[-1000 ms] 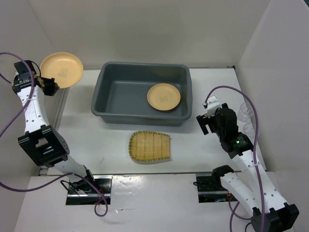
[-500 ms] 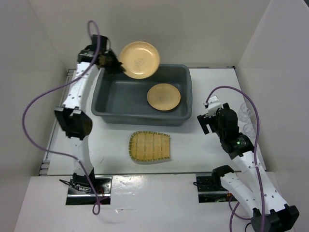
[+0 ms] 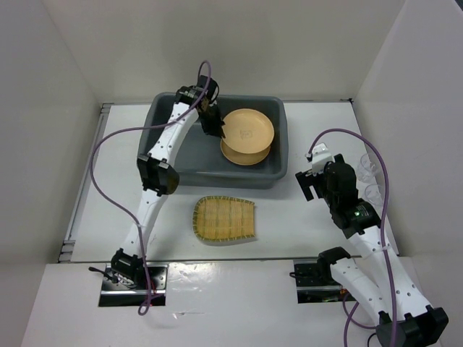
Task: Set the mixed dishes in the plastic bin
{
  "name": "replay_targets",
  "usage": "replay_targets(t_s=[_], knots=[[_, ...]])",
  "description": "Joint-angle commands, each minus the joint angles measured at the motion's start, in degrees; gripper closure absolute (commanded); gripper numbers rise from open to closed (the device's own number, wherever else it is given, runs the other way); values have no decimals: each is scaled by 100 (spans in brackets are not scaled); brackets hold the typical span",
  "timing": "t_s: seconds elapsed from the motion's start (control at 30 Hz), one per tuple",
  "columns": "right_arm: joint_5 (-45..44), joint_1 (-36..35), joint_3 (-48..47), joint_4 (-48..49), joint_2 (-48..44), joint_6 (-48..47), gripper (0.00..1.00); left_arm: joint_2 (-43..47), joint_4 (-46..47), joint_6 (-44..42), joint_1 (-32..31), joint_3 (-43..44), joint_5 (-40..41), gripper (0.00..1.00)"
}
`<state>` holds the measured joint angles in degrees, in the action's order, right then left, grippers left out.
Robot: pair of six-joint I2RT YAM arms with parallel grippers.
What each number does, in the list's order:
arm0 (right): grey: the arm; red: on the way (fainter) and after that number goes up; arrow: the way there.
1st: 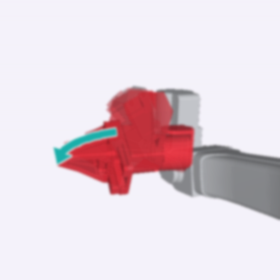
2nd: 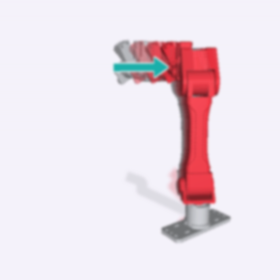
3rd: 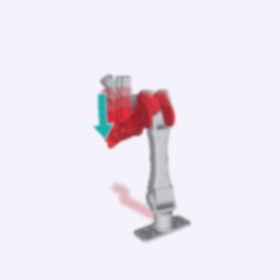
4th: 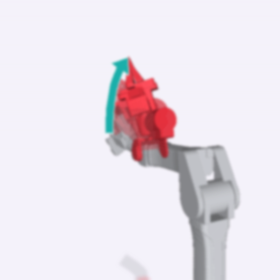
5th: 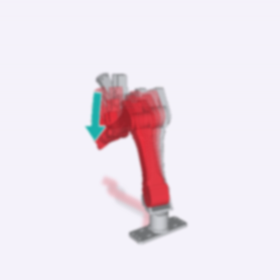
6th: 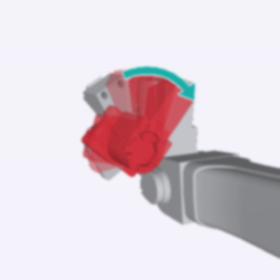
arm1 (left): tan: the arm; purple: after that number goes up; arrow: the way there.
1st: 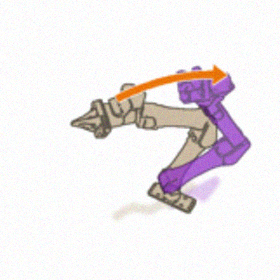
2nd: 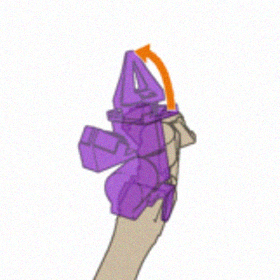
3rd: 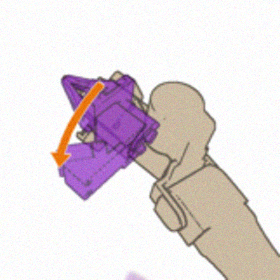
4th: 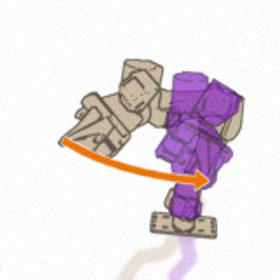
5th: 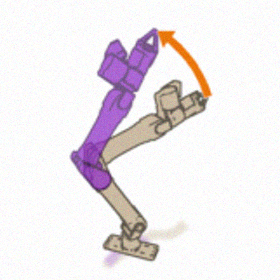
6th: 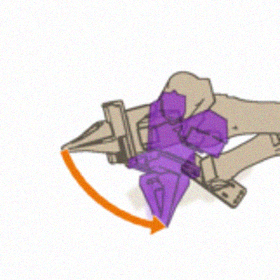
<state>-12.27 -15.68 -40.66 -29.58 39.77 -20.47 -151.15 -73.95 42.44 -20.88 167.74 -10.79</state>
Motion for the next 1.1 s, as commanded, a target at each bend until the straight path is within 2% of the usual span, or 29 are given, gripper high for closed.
replay_targets(t_s=[0.0, 0.3, 0.4, 0.5, 0.53, 0.57, 0.6, 0.63, 0.7, 0.83, 0.87, 0.97, 1.07], knots=[[-82, 39, 67, 304, -66, 8, 2, -264, -84, -60, -30, 329, -82, 100], [-82, 39, 67, 304, 40, 8, 2, -986, -84, -60, -30, 681, -284, 100], [-82, 39, 67, 304, 40, 8, 2, -1126, -84, -60, 23, 681, -284, 96], [-82, 39, 67, 304, 40, 8, 2, -1127, -84, -113, 76, 681, -354, 79], [-82, 39, 67, 304, 40, 8, 2, -1127, -84, -113, 128, 681, -354, 66], [-82, 39, 67, 304, 40, 8, 2, -1127, -84, -113, 128, 742, -354, 33], [-82, 39, 67, 304, 40, 8, 2, -1040, -84, -113, 128, 864, -276, 12], [-82, 39, 67, 304, 92, 8, 2, -848, -84, -113, 189, 970, -205, 0], [-82, 39, 67, 304, 92, 8, 2, -470, -84, -174, 190, 1085, 286, 0], [-30, 39, 67, 304, 92, 8, 2, 1109, -31, -884, 199, 1147, 1629, 0], [-30, 39, 67, 304, 92, 8, 2, 1410, -31, -1156, 138, 686, 2050, 0], [-30, 39, 67, 304, 92, 8, 2, 2334, -31, -1211, 76, -99, 1538, 0], [-30, -66, 67, 304, 40, 8, 2, 3063, -31, -1413, -538, -1372, 1430, 0]])
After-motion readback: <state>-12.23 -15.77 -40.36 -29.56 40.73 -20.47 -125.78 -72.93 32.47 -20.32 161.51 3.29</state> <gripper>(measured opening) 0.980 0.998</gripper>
